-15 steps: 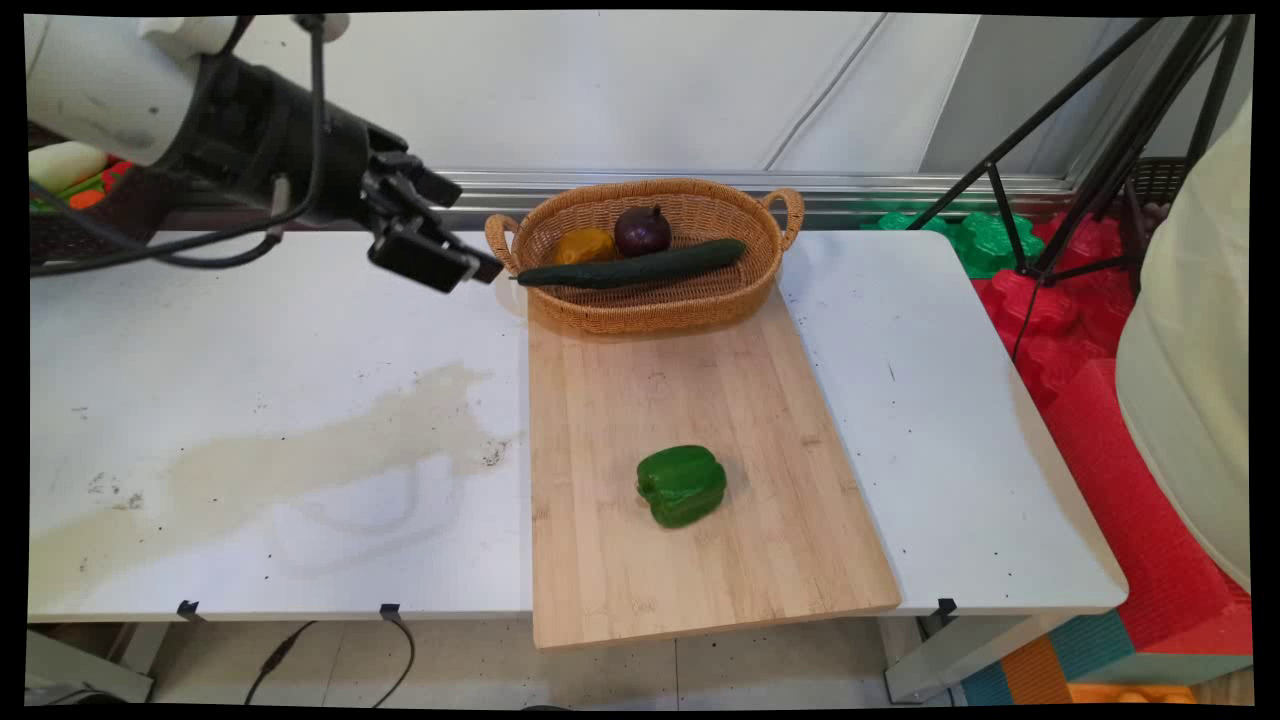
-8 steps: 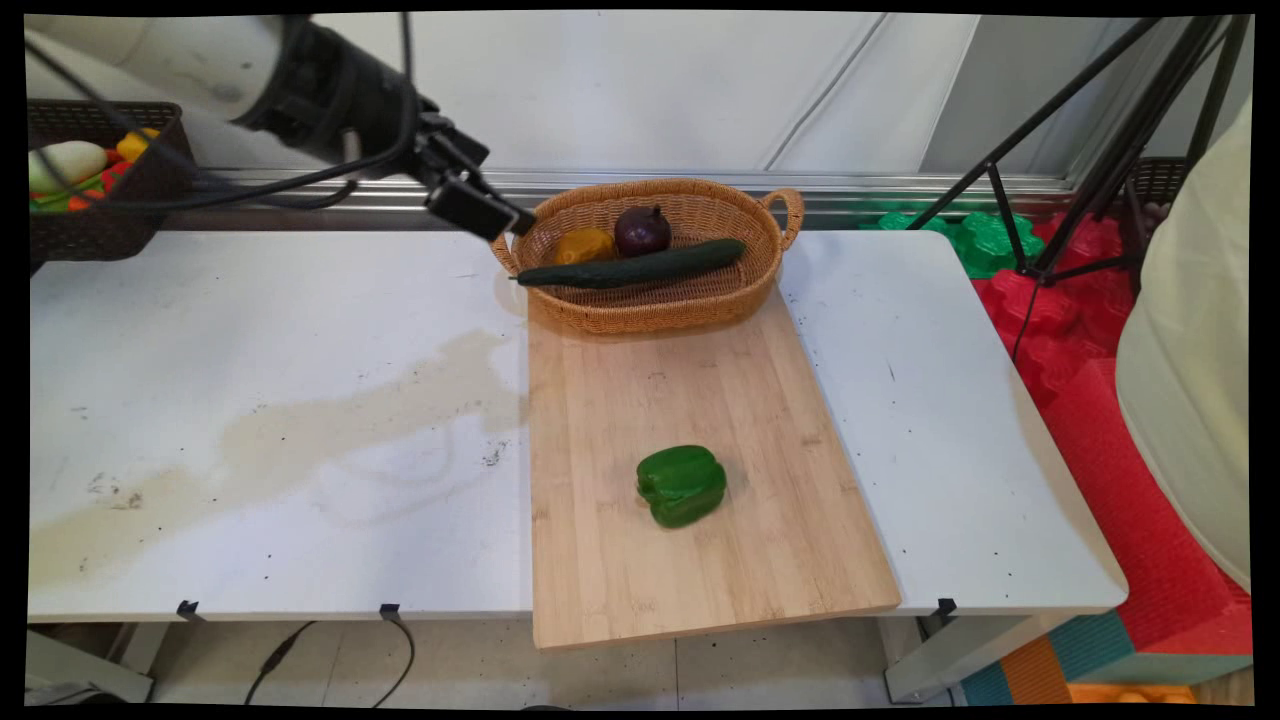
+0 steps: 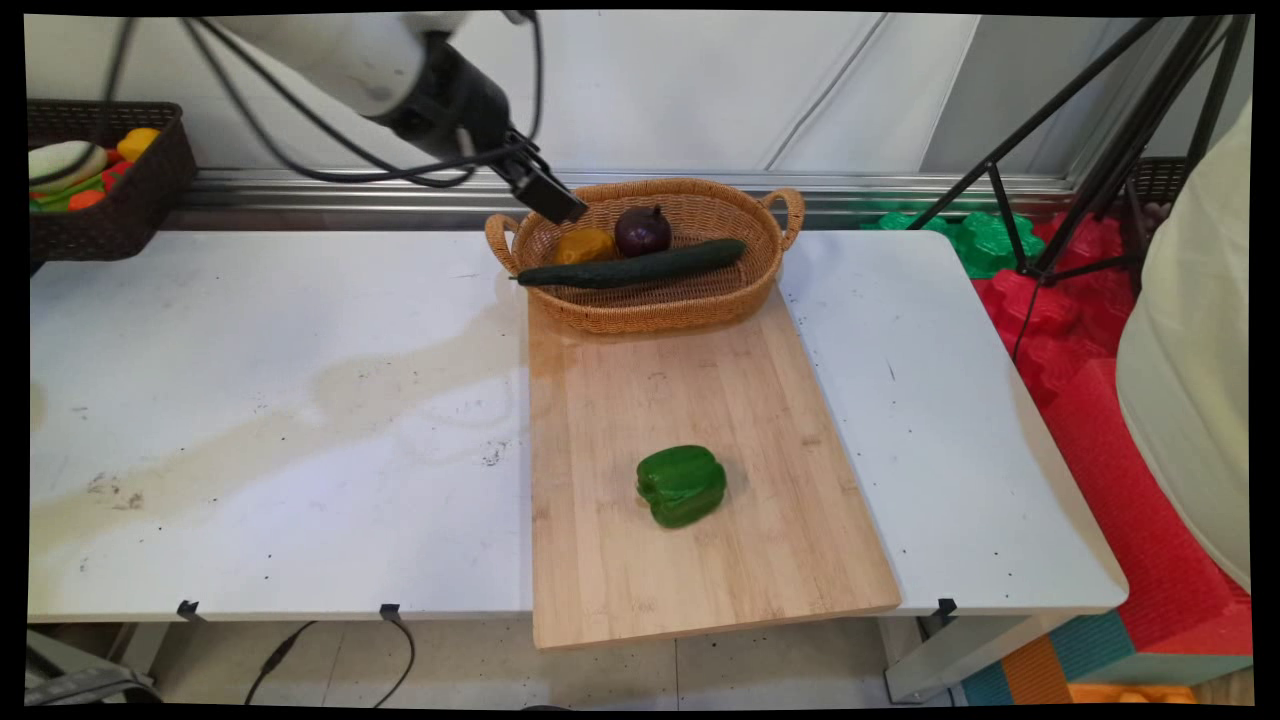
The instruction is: Pick up the cucumber from the vegetable basket, then place the picked object on the cutting board
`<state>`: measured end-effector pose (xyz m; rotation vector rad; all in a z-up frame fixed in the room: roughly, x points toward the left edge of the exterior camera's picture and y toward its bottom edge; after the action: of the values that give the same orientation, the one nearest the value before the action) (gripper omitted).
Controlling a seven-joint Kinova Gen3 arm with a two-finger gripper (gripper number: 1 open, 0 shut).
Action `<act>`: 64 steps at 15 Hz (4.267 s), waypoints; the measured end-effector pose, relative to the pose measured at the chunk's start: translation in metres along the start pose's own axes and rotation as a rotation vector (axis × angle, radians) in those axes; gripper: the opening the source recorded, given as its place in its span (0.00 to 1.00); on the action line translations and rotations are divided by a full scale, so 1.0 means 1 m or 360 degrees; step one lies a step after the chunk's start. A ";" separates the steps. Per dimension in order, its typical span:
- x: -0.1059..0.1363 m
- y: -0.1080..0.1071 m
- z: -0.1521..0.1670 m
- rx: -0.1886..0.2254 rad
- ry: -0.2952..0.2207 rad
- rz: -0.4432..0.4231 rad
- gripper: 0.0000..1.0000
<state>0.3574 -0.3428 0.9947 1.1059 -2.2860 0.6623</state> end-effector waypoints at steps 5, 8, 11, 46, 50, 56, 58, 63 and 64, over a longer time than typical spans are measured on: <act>0.020 -0.005 0.070 -0.0015 -0.0127 -0.0005 1.00; 0.026 -0.006 0.100 -0.0023 -0.0185 -0.0012 1.00; 0.035 -0.006 0.141 -0.0030 -0.0261 -0.0024 1.00; 0.064 0.019 0.129 0.0002 -0.0212 -0.0018 0.00; 0.051 0.036 0.086 -0.0021 -0.0151 -0.0021 0.00; 0.016 0.064 0.031 -0.0052 -0.0106 -0.0041 0.00; 0.006 0.072 0.020 -0.0056 -0.0102 -0.0044 0.00; -0.009 0.089 0.008 -0.0055 -0.0089 -0.0025 0.00; -0.010 0.091 0.009 -0.0053 -0.0082 -0.0022 0.00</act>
<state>0.2872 -0.2929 0.9637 1.1341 -2.3221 0.5947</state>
